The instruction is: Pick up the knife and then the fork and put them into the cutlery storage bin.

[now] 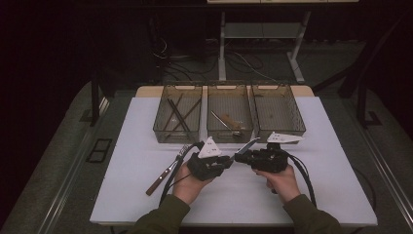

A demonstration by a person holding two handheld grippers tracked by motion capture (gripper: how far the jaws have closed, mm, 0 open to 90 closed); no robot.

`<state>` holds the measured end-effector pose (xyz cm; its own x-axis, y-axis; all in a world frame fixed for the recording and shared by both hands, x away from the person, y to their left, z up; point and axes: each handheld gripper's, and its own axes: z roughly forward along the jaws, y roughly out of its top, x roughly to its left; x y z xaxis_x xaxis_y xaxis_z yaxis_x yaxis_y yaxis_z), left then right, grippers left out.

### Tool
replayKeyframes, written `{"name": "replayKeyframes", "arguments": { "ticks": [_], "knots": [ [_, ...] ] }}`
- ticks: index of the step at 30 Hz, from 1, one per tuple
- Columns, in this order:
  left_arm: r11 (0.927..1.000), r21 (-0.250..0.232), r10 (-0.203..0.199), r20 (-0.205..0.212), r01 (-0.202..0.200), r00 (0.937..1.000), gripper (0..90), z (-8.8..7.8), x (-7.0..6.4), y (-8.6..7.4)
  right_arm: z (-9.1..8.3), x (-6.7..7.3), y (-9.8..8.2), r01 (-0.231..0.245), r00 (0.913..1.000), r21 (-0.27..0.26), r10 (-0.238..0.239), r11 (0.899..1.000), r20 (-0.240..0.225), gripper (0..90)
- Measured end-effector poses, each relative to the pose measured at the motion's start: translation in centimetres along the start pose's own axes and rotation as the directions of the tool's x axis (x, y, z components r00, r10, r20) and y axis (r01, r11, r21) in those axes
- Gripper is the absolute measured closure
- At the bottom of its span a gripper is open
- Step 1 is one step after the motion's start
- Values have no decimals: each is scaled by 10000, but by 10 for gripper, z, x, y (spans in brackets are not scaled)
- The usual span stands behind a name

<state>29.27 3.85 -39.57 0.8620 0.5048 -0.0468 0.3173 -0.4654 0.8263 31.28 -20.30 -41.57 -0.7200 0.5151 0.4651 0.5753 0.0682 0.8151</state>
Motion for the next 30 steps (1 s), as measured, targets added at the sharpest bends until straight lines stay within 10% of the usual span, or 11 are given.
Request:
{"name": "replayKeyframes", "arguments": {
  "ticks": [16,30],
  "knots": [
    [9998,-138,158,30,-157,9999,770,2,-1,0,2,11,10,470,9966,-370,-493,9982,-657,878],
    [9984,-503,-230,495,255,9985,692,-4,5,-5,-3,15,16,1028,9938,-388,-1043,9939,-390,894]
  ]
}}
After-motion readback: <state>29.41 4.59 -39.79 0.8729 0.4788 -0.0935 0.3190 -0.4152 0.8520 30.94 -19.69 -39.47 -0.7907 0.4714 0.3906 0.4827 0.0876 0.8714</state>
